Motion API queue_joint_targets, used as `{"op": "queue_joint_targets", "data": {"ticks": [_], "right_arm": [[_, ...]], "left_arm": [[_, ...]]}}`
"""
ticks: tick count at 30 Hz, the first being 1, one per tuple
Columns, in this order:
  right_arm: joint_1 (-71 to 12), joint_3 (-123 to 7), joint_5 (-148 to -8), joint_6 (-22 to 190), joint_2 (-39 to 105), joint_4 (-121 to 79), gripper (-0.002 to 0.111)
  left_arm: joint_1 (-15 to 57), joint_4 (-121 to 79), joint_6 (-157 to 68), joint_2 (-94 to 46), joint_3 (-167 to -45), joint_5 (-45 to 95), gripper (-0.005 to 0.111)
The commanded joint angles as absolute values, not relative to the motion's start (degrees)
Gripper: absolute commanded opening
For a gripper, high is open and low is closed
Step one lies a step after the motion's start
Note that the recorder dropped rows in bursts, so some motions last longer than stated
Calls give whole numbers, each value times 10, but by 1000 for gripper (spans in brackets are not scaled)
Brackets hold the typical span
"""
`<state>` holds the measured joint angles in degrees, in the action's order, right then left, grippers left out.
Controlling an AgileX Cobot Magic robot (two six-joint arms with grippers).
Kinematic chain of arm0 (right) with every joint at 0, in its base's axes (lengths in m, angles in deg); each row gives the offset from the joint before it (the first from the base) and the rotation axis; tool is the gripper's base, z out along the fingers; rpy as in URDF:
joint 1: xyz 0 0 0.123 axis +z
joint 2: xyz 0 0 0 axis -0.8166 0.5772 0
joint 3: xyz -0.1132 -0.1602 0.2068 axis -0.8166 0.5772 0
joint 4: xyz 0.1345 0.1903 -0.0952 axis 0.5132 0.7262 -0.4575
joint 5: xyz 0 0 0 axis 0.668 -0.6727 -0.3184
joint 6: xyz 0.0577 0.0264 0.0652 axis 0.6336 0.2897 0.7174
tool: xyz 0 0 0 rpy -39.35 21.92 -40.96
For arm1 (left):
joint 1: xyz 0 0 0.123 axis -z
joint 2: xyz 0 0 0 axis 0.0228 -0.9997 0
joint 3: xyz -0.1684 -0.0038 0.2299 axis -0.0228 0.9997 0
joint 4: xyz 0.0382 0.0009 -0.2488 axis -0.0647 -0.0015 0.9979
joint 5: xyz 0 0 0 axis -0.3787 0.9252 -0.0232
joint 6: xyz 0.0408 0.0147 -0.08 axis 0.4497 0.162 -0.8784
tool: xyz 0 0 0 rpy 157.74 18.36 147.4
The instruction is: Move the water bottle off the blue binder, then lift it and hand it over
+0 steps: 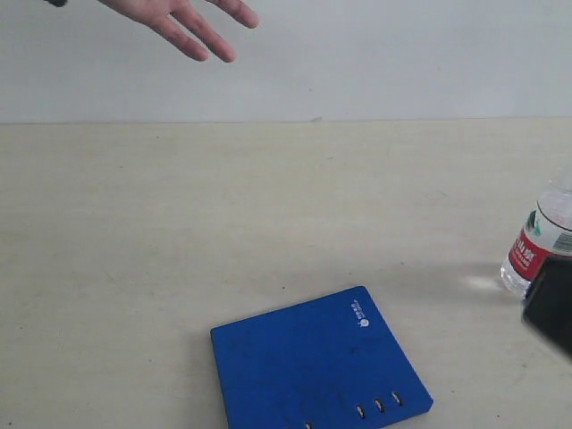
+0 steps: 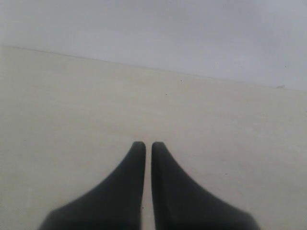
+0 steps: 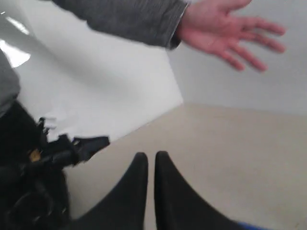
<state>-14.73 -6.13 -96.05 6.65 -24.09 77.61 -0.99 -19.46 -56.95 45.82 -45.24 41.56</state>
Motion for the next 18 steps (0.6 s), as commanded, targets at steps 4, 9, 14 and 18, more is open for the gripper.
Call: {"op": "queue_joint_targets", "data": {"ticks": [4,9,14,18], "right_arm": [[-148,-17,-1050,342,-194,500,2],[-148,-27,-1036,335,-184,500,2],[-148,-27,-1027,335,-184,486,2],[-148,-27,-1026,366,-184,446,2]], "left_arm": [[-8,-191,-575,460,-453,413,4],[-8,-191,-575,460,-453,406,4],[-8,-43,-670,460,-453,307,4],[-8,65,-729,460,-453,288,4]]}}
